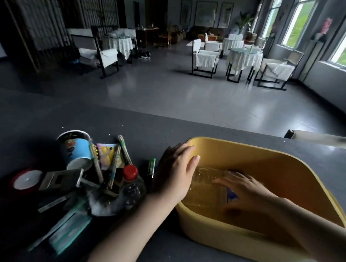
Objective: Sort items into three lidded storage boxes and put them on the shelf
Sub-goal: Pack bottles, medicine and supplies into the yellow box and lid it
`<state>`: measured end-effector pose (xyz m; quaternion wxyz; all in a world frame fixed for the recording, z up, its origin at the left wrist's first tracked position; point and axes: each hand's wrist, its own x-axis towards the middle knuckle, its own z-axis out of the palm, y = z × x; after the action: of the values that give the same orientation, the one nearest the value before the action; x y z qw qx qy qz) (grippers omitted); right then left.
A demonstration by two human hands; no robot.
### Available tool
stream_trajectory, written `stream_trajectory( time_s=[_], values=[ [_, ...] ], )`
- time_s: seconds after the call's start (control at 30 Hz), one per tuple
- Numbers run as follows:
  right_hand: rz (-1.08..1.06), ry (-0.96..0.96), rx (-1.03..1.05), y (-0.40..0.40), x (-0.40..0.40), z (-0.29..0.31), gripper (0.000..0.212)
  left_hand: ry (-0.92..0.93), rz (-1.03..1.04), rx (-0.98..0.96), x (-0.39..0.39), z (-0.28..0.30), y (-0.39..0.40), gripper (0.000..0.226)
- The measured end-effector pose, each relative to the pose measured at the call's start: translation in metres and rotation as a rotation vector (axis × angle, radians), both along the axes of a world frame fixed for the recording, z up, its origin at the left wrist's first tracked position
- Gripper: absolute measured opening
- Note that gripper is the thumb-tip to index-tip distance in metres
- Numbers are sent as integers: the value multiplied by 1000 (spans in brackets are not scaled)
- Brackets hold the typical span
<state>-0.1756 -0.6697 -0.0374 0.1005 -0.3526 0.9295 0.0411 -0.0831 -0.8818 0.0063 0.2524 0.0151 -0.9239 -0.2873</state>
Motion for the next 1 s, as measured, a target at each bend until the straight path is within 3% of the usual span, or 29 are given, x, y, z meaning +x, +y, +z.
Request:
stream_trajectory(
  time_s=[0.07, 0.17, 0.23, 0.3, 0.4, 0.5, 0.6, 0.7, 0.8, 0.9, 1.0],
  values=[
    [-78, -32, -208, -4, 2, 18, 64, 253, 4, 0, 21, 15, -13, 34],
    [-240, 43, -833, -28, 18, 53, 28, 481, 119, 58, 48, 18, -54, 30],
    [-236, -1, -1183, -63, 45, 72, 24, 459, 265, 170, 63, 4, -84, 28],
    [-133, -174, -1361, -106, 80, 72, 38, 338, 399, 239, 77, -24, -106, 26],
    [14, -303, -1292, -166, 127, 48, 73, 138, 517, 220, 96, -73, -124, 26],
    [-61, -364, -1213, -200, 145, 14, 102, -6, 551, 159, 112, -110, -128, 34],
    [-155, -554, -1217, -208, 144, -8, 89, -88, 549, 96, 122, -127, -133, 36],
    [-151, -530, -1194, -208, 140, -15, 73, -100, 520, 81, 126, -131, -137, 38],
    [-190, -494, -1306, -203, 147, -5, 63, -96, 505, 165, 128, -121, -136, 36],
    [-97, -372, -1464, -188, 158, 24, 65, 59, 432, 271, 121, -90, -133, 52],
    [-68, -289, -1650, -149, 152, 67, 66, 201, 330, 339, 92, -46, -113, 42]
  ],
)
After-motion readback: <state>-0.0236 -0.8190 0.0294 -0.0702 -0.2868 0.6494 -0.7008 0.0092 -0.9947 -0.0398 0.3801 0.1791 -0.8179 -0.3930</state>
